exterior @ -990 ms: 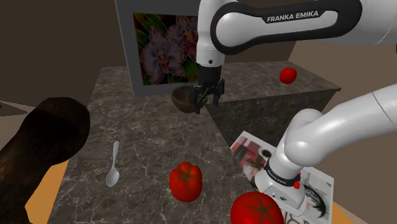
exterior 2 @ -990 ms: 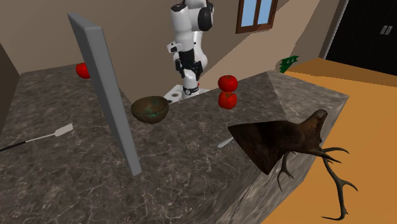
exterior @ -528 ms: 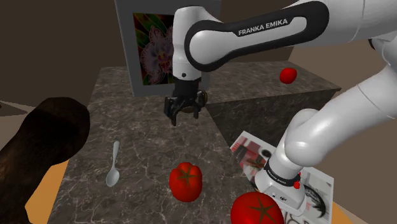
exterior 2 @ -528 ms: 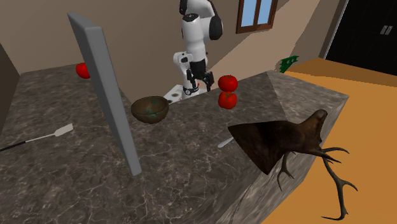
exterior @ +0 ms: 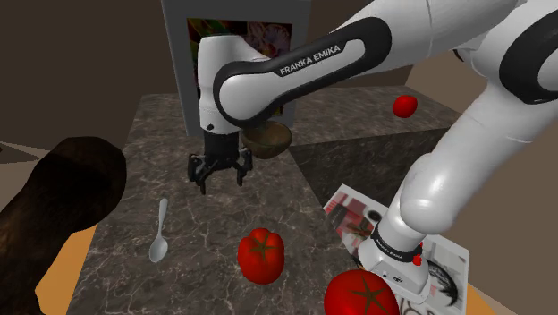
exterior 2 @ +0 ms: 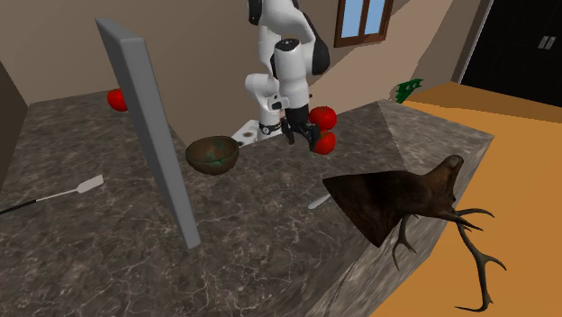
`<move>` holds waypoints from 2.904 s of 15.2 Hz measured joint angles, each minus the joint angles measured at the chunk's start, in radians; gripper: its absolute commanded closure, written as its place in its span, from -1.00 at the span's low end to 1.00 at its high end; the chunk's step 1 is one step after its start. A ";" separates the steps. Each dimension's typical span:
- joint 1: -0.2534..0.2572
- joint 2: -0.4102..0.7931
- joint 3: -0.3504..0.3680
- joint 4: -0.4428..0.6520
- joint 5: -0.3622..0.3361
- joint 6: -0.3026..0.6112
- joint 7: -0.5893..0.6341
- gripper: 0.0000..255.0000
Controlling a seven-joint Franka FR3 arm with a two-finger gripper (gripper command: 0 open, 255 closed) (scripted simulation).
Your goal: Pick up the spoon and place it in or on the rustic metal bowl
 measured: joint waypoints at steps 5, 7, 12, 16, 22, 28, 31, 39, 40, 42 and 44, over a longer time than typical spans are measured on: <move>0.021 0.206 0.040 0.138 -0.097 0.089 0.172 -1.00; 0.041 0.278 0.043 0.197 -0.138 0.109 0.241 -1.00; 0.114 0.476 0.020 0.380 -0.246 0.137 0.396 -1.00; 0.136 0.527 0.009 0.402 -0.272 0.168 0.423 -1.00; 0.152 0.566 -0.001 0.393 -0.291 0.214 0.435 -1.00; 0.153 0.568 -0.001 0.393 -0.292 0.216 0.436 1.00; 0.152 0.565 -0.001 0.392 -0.292 0.214 0.436 1.00; 0.149 0.559 0.001 0.397 -0.288 0.203 0.433 1.00; 0.148 0.552 0.003 0.401 -0.285 0.194 0.433 1.00; 0.145 0.541 0.006 0.412 -0.280 0.173 0.432 1.00; 0.142 0.525 0.010 0.418 -0.273 0.152 0.432 1.00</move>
